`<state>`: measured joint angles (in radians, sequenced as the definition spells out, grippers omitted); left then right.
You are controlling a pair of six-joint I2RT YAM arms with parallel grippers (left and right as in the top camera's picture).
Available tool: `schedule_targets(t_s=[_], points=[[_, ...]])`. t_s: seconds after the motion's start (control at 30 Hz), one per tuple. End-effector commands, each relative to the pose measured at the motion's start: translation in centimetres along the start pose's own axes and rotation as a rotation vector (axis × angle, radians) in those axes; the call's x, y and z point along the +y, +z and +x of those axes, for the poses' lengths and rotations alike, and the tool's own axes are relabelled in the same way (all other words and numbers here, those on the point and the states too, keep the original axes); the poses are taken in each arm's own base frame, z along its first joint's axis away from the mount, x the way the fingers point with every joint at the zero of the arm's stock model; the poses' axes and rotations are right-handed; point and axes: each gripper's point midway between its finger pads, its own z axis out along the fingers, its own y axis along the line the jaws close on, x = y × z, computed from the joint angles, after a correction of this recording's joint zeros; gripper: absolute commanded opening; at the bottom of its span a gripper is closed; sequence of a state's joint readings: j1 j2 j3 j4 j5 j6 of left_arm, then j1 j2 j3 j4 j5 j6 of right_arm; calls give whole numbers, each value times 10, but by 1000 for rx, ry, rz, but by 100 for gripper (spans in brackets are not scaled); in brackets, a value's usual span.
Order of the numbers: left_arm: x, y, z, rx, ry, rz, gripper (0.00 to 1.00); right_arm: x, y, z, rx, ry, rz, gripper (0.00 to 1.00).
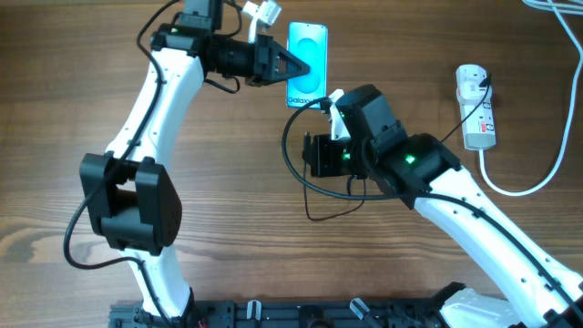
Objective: Plug charger to phone and switch on socket
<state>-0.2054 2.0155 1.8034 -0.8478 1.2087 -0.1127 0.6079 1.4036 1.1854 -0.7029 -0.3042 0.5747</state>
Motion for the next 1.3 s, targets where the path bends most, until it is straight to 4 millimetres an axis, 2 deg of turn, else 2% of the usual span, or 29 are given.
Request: schedule_targets(t_s=[0.0,0.17,0.43,0.7,1.27], points=[[-6,7,1,-2,85,-89,4,-4,1,-10,-35,-2,47,5],[0,11,7,14,80,-130,4,-12,0,-17,-74,-4,97,5],[-10,12,11,30,98,-70,4,-10,15,-13,-30,3,71,4],[-6,11,15,44,119,-93,4,-2,15,-26,-78,-12,40,5],[-6,11,16,47,112,-93,4,-6,20,-26,-75,-10,55,4]])
